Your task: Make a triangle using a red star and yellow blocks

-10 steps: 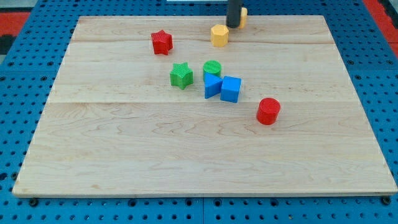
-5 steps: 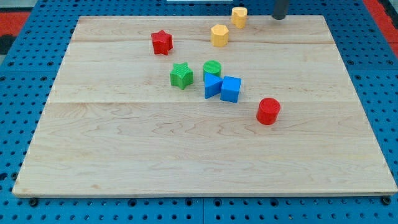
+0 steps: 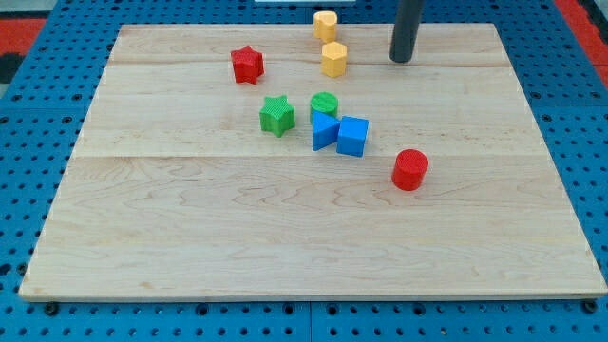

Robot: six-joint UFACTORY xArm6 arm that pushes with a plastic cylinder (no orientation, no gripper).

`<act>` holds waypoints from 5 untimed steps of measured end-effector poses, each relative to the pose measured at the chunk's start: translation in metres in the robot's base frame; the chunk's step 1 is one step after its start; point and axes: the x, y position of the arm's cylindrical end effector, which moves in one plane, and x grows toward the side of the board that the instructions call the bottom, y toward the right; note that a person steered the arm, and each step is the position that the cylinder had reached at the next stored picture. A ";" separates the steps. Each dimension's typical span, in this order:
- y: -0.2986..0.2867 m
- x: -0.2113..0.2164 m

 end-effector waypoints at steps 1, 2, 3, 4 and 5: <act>-0.009 -0.067; -0.014 -0.083; -0.034 -0.084; -0.100 -0.080; -0.150 -0.058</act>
